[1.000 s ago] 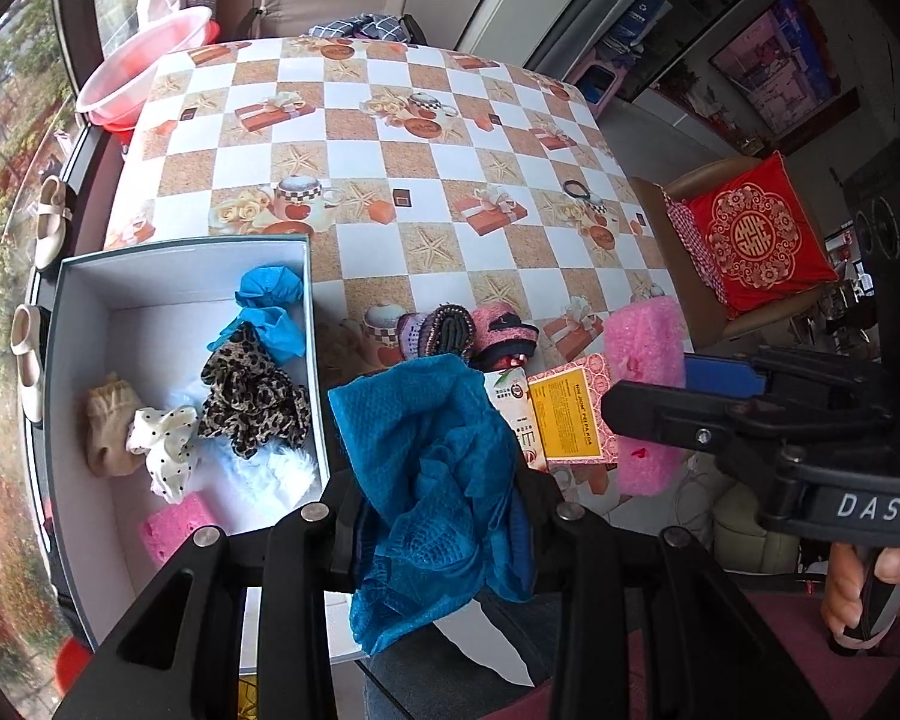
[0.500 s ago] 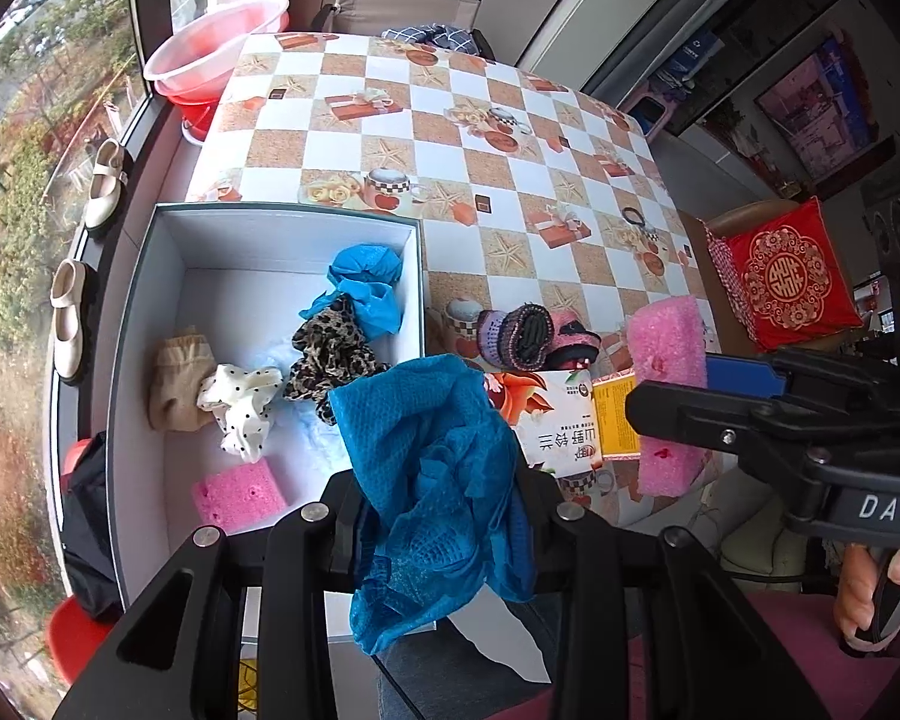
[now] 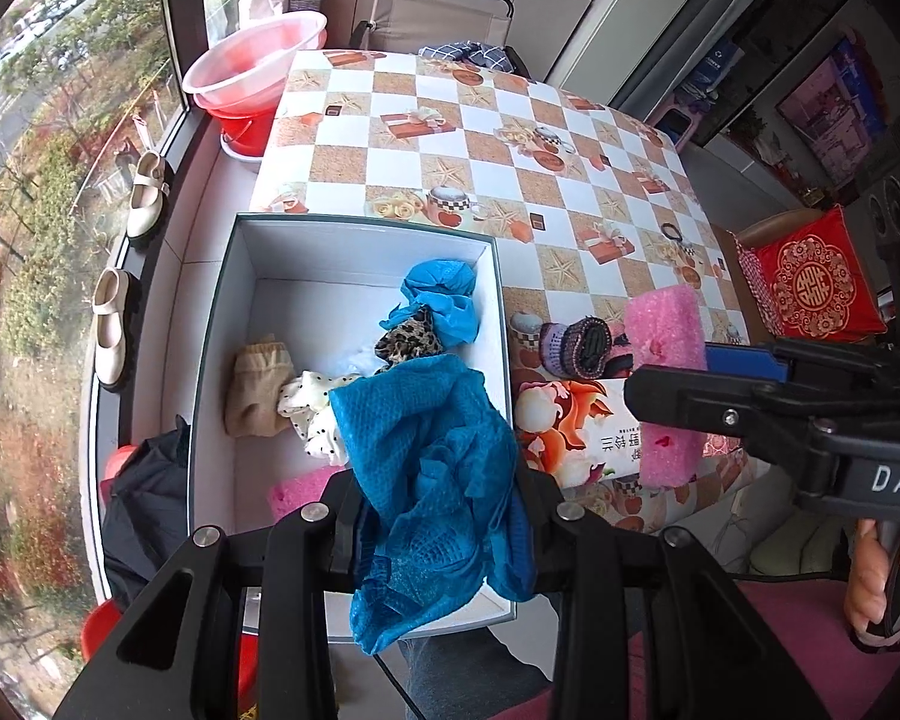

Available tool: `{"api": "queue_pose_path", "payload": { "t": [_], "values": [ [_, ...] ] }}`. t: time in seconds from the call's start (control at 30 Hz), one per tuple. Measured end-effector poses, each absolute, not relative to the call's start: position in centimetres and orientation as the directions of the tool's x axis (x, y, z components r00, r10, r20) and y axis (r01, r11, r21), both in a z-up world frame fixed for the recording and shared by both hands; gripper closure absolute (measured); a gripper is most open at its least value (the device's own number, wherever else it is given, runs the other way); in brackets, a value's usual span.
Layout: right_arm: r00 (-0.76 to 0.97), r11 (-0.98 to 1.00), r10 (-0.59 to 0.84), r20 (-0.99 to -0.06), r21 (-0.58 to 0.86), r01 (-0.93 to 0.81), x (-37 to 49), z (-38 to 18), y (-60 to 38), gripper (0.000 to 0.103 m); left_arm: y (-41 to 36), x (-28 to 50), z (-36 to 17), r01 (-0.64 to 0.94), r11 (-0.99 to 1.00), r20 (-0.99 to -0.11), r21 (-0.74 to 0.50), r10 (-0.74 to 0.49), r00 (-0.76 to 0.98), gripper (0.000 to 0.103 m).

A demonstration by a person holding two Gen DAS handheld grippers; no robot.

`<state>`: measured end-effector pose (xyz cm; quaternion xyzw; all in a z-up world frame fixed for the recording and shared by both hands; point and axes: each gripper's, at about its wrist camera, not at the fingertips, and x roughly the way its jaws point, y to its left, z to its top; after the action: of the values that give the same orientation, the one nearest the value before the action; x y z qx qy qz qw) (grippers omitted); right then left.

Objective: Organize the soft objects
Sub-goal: 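Carry the blue cloth and pink sponge over the open white box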

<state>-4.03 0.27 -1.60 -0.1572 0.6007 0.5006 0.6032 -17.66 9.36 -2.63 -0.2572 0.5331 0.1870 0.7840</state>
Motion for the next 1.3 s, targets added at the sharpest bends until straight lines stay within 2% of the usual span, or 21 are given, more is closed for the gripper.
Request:
{"api": "queue_pose_path", "payload": {
  "t": [1.3],
  "values": [
    [-0.243, 0.446, 0.326, -0.914, 0.375, -0.813, -4.8, -3.0, 1.5, 0.059, 11.1, -18.6, -5.0, -0.612, 0.758, -0.937, -0.226, 0.003, 0.349, 0.064]
  ]
}}
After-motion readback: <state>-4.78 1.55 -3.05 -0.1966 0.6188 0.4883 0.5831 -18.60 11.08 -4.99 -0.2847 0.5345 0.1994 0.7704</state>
